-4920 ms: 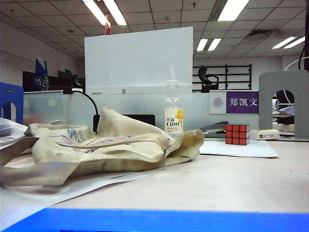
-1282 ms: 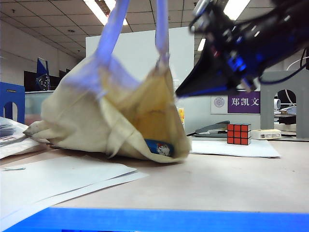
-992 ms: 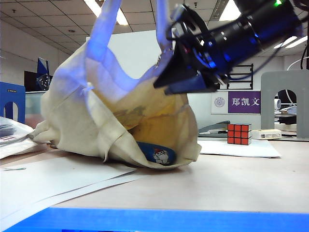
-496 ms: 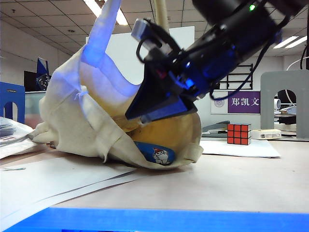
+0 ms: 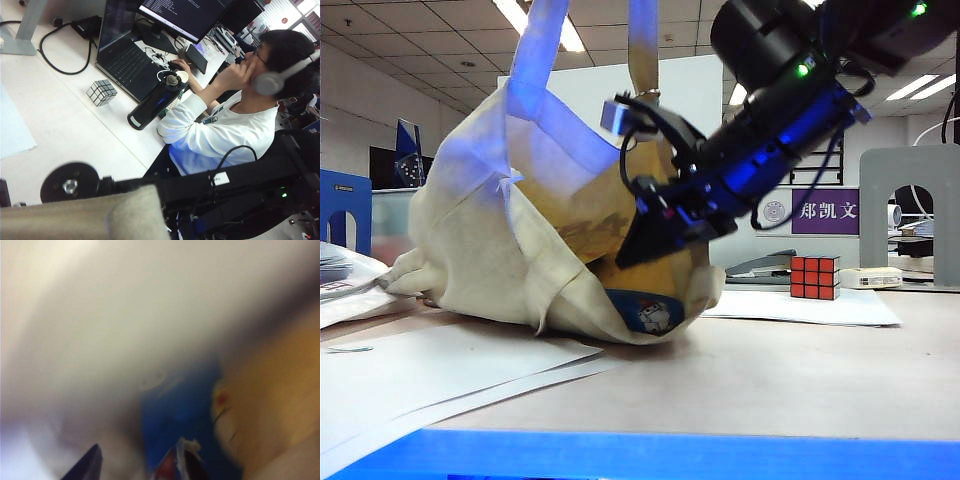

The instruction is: Take the glasses case out of the canvas bag and put it on the table.

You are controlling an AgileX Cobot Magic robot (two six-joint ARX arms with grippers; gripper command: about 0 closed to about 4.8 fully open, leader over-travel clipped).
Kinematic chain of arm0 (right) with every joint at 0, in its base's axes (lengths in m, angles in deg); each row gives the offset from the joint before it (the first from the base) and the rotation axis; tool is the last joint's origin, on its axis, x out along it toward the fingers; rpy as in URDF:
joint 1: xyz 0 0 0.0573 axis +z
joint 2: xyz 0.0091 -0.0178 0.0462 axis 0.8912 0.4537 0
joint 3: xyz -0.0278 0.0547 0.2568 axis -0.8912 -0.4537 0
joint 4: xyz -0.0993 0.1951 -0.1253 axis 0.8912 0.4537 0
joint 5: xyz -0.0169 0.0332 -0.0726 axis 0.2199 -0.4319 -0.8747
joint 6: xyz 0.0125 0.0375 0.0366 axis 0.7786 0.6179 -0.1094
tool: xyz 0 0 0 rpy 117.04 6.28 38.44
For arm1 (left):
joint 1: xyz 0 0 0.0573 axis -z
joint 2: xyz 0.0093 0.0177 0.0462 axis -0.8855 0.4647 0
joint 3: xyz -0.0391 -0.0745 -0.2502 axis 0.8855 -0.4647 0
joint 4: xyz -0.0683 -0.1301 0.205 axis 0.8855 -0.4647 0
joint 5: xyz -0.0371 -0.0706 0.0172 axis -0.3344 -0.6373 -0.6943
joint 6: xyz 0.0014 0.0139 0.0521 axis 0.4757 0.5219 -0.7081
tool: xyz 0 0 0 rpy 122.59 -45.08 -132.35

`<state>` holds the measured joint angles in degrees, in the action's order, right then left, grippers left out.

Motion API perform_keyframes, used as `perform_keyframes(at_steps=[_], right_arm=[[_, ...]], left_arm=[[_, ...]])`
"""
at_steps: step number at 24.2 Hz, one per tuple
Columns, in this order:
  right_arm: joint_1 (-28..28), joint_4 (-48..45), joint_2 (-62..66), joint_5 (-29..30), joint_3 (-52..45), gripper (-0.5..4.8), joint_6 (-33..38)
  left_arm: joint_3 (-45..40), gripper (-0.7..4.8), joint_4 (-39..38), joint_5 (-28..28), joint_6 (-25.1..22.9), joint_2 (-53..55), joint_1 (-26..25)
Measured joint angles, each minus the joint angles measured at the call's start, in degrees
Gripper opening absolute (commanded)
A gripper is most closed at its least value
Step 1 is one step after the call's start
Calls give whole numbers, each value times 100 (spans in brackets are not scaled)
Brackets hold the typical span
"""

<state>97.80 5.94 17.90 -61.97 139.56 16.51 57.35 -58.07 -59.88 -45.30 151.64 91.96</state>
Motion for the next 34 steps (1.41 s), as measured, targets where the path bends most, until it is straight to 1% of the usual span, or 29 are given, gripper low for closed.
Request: perform_keyframes(at_steps=[2,3,4,5,6,10,11,13,14,16,17,18,21,22,24,25,26,27,29,30,31,32,34], right_arm=[[2,0,26,20,170,216,0],[2,-20,131,131,286,244,0],[7,-83,262,212,343,326,-13],[17,-107,481,267,407,362,-118],[24,-101,616,271,442,378,-214],[4,-7,984,-15,914,379,-505],[-57,-22,1078,-149,1174,381,-575],[-149,59,1145,-444,1484,383,-610],[-157,96,1143,-455,1537,383,-616],[-256,190,1152,-442,1644,402,-715],[-306,221,1233,-431,1652,421,-898],[-448,254,1434,-391,1652,437,-1154],[-905,175,1729,-284,1790,441,-1373],[-942,83,1805,-107,1954,441,-1397],[-953,15,2100,341,2074,441,-1316],[-896,-7,2293,584,2072,441,-1150],[-804,50,2411,699,2079,441,-1051],[-693,129,2444,702,2116,442,-1021],[-295,278,2428,623,2144,440,-979],[-76,278,2428,608,2142,236,-960],[245,264,2433,603,2140,144,-929],[363,289,2428,603,2144,144,-931],[503,356,2341,560,2164,144,-815]], left_arm=[[0,-5,-52,-87,4,0,-2],[0,-5,-79,-127,15,0,0],[0,-5,-76,-125,15,0,0],[0,-5,-96,-118,17,2,-2],[-2,-5,-136,-116,17,2,-2],[-13,-4,-219,-199,98,4,-4],[-11,-4,-205,-238,146,0,-4],[-11,-4,-186,-278,157,-2,-4],[-11,-4,-181,-306,166,-2,-4],[-11,-4,-153,-420,166,-2,-4],[-11,-4,-153,-417,166,-2,-4],[-13,-4,-190,-356,166,2,-4],[-48,-4,-531,-216,262,26,101],[-46,-4,-542,-234,271,26,205],[-52,-4,-544,-133,264,28,247],[-70,-4,-555,-59,251,48,275],[-83,-4,-590,-31,240,59,278],[-83,-4,-590,-33,186,59,275],[-79,-4,-577,-28,136,42,282],[-72,-4,-557,-35,136,31,284],[-70,-4,-538,-59,136,11,289],[-70,-4,-538,-79,120,7,289],[-55,-4,-490,-61,-81,-22,282]])
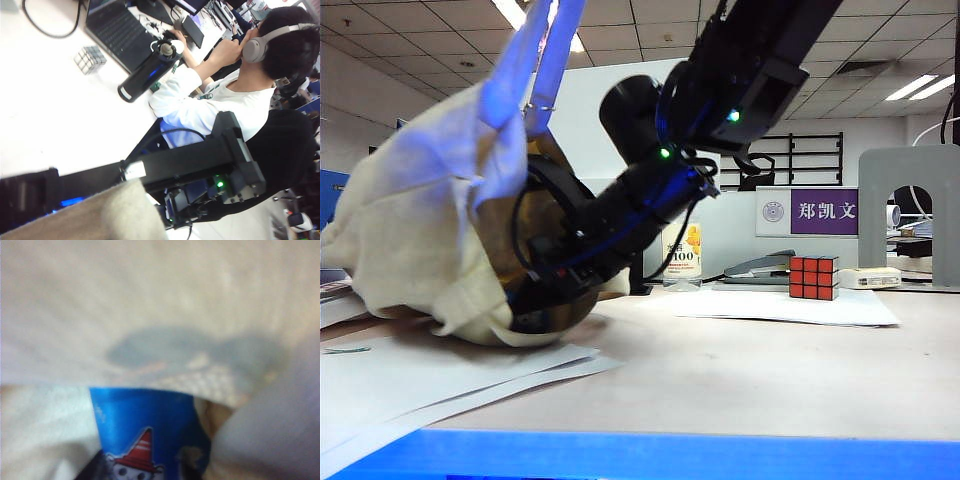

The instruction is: Take the glasses case out of the canvas bag and put it on the table.

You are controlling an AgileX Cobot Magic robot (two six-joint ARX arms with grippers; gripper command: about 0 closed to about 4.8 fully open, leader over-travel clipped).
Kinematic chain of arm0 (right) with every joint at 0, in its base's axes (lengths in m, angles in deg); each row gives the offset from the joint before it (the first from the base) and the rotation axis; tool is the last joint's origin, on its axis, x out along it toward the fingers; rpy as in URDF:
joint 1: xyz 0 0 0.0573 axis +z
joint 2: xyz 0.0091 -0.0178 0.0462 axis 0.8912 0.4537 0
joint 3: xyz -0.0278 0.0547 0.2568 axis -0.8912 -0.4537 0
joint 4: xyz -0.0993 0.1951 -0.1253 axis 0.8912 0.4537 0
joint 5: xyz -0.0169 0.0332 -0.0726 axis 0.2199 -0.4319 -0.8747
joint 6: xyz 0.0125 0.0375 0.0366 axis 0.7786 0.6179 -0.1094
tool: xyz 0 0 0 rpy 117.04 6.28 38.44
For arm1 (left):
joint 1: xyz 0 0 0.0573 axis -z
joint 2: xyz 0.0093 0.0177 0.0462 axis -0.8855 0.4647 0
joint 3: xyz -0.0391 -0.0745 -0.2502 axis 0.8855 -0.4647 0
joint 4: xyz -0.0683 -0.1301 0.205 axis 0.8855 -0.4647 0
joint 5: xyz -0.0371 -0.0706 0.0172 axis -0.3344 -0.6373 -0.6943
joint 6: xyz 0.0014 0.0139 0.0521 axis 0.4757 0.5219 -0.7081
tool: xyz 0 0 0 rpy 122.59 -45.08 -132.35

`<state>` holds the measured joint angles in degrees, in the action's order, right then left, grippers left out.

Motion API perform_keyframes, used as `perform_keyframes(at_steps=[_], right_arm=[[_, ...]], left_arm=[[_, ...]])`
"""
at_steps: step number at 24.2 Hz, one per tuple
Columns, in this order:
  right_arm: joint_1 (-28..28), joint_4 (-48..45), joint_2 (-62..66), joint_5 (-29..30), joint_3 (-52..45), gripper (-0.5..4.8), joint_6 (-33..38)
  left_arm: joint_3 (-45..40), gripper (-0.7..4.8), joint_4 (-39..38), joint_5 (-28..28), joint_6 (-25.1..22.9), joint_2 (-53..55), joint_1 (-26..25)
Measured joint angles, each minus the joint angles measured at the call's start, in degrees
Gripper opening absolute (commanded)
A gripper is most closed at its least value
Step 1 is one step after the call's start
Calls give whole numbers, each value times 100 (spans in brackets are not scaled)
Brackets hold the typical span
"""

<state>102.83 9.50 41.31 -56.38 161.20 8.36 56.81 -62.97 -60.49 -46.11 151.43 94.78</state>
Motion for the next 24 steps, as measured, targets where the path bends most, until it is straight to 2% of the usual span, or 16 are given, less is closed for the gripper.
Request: perform_keyframes(at_steps=[2,5,6,7,9,11,14,16,19,24], right_arm=[[37,319,-127,-107,-13,144,125],[68,1812,-560,-245,-155,149,247],[66,2087,-811,-289,-177,201,247],[50,2072,-1132,-295,-160,248,245],[46,1609,-1252,-210,-146,260,260],[87,1473,-1069,85,-149,320,249],[186,1360,-979,308,-153,371,232],[227,1156,-979,337,-151,371,232],[286,658,-901,374,-146,369,243],[422,313,-553,560,-146,370,374]], left_arm=[[42,-4,118,251,-160,-9,-138],[42,-4,94,741,-404,-9,-555],[48,-4,136,765,-420,-26,-772],[55,-4,188,780,-334,-35,-1093],[55,-4,208,719,44,-35,-1272],[55,-4,358,358,142,-61,-1180],[52,-4,763,323,420,-98,-997],[52,-4,977,282,662,-107,-1005],[48,-4,1150,-107,1014,-118,-920],[28,-4,1008,-223,1043,-151,-636]])
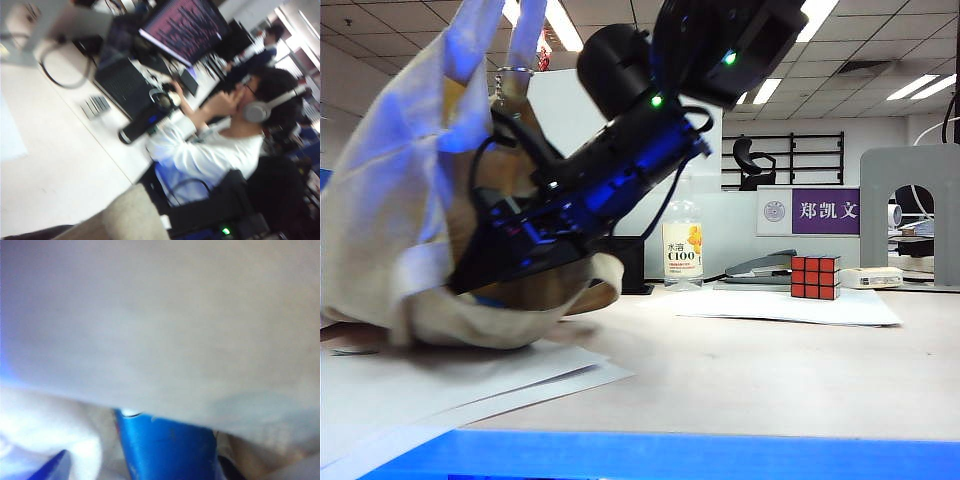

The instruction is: Take the glasses case out of the canvas bag and put it on the table.

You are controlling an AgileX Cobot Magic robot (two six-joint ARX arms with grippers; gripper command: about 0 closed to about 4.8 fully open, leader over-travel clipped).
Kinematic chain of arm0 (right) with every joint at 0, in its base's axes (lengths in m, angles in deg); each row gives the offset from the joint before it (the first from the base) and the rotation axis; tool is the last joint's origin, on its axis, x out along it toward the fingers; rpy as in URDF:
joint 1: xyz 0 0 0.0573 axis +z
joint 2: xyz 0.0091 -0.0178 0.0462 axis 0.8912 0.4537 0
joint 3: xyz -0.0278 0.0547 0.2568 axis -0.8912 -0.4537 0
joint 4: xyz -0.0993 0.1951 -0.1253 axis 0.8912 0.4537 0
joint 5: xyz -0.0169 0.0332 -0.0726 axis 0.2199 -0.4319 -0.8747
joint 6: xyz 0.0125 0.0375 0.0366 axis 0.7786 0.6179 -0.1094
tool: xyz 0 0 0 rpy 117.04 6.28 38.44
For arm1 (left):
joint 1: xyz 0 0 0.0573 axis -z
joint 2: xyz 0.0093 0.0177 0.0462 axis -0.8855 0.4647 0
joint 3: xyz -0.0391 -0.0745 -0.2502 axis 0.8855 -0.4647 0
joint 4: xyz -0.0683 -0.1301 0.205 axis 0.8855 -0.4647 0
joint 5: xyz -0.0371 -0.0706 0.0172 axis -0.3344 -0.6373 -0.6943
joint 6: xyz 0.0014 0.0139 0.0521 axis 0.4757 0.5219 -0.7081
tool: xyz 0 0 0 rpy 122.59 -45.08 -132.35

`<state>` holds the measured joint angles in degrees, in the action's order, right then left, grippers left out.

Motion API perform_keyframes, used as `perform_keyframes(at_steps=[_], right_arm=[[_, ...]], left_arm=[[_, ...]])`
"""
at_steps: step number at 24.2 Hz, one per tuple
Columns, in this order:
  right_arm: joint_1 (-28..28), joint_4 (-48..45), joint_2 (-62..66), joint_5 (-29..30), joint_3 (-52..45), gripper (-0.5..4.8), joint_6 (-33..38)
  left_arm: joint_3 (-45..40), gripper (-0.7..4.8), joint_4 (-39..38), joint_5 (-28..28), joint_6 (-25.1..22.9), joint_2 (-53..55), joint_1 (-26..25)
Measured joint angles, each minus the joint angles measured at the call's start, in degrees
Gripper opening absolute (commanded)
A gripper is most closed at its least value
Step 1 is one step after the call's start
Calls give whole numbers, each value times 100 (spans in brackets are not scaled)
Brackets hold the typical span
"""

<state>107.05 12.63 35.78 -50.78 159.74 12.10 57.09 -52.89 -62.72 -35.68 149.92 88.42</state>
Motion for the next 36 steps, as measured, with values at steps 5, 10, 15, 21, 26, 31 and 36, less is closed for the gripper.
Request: perform_keyframes(at_steps=[5,10,15,21,26,31,36], right_arm=[[70,-848,249,98,2,373,0],[55,-1139,684,216,22,397,-4],[35,-1228,1005,-127,542,469,-26],[-92,-540,1862,107,2031,475,-90],[-162,109,2131,535,2376,477,-22],[-151,2186,2186,219,3407,479,48],[-52,2393,2369,-57,3595,479,-2]], left_arm=[[-22,-4,-514,-44,-236,-2,704],[-39,-4,-1325,125,-627,7,866],[-24,-3,-2090,190,-929,-2,1071],[-46,-4,-2367,754,-994,-2,1390],[-68,-3,-2465,885,-1049,4,1388],[-52,-4,-2269,595,-1106,-9,1423],[-52,-3,-2293,597,-1102,-35,1432]])
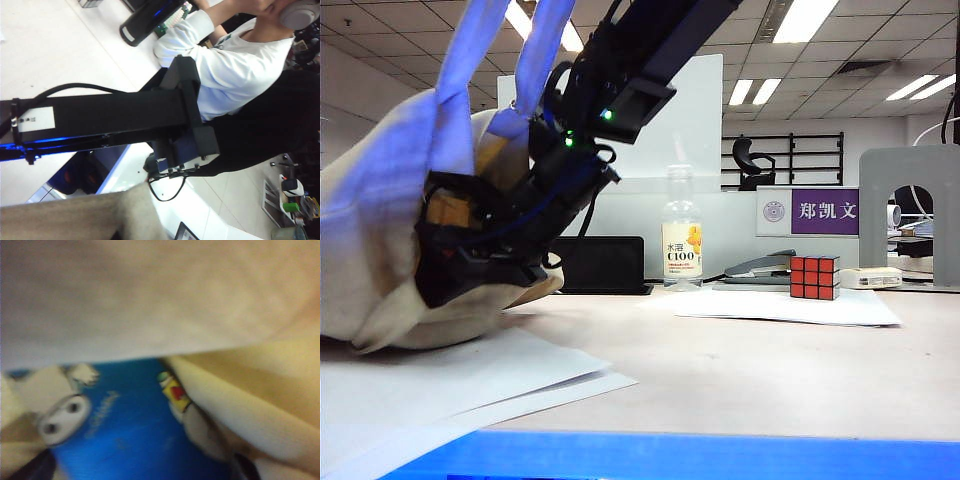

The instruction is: Take the glasses case out of the canvas bag and put it on the table.

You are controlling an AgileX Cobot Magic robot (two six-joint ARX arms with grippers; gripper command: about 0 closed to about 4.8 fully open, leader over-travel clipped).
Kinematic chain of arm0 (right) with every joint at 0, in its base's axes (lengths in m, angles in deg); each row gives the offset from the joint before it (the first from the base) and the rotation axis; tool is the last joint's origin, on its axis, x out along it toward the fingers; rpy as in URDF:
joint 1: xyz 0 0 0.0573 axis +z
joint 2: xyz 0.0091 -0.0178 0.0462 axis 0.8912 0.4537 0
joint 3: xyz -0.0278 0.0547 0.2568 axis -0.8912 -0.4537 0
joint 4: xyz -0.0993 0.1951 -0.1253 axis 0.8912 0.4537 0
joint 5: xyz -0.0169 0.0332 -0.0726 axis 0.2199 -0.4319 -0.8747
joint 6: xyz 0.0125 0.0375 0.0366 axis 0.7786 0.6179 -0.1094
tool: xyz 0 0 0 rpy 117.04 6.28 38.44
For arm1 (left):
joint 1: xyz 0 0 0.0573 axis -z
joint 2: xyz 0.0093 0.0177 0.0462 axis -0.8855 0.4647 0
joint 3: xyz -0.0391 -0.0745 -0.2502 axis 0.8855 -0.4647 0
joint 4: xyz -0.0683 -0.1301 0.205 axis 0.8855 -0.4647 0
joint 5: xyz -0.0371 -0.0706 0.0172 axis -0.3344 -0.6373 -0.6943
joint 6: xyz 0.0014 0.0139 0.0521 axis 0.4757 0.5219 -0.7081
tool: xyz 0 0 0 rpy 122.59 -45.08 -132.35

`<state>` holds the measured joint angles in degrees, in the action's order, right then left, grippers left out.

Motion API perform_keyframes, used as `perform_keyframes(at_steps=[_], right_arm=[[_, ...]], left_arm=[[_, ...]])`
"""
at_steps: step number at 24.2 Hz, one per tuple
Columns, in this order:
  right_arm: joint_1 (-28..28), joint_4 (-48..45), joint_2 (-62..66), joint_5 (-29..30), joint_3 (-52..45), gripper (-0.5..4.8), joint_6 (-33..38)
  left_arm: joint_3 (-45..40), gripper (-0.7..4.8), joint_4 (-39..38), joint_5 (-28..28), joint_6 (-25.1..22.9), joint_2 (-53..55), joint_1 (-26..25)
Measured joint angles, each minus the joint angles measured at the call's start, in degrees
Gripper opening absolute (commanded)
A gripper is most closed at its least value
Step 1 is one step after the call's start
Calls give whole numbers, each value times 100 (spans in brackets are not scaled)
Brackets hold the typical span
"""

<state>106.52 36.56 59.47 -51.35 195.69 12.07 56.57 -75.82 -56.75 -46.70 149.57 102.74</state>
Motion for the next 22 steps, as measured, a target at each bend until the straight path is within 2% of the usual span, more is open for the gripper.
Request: perform_keyframes(at_steps=[2,3,6,10,13,15,17,18,19,20,21,22], right_arm=[[90,66,203,-146,28,479,-63],[190,79,201,-352,37,389,-61],[317,70,173,-656,33,251,39],[319,577,37,-743,39,247,275],[328,1060,-249,-846,-57,247,348],[350,1598,-501,-1261,-142,247,369],[247,2057,-787,-1432,-184,247,376],[175,2149,-1014,-1510,-184,247,382],[109,2168,-1255,-1530,-181,247,387],[57,2247,-1478,-1473,-168,247,420],[7,2358,-1585,-1440,-168,247,444],[-20,2544,-1672,-1423,-173,257,455]], left_arm=[[-13,-3,-120,122,0,13,-7],[-15,-3,-149,122,-9,13,-7],[-2,-3,-70,166,-120,-4,-7],[55,-2,210,184,-378,-48,-289],[79,-2,367,461,-466,-72,-925],[79,-2,372,870,-496,-76,-1467],[79,-2,374,1117,-540,-76,-1788],[79,-2,374,1362,-737,-79,-1928],[81,-2,380,1853,-992,-79,-2138],[79,-3,501,2632,-1139,-63,-2363],[79,-3,763,3001,-1158,-48,-2461],[79,-3,1102,3047,-1176,-39,-2605]])
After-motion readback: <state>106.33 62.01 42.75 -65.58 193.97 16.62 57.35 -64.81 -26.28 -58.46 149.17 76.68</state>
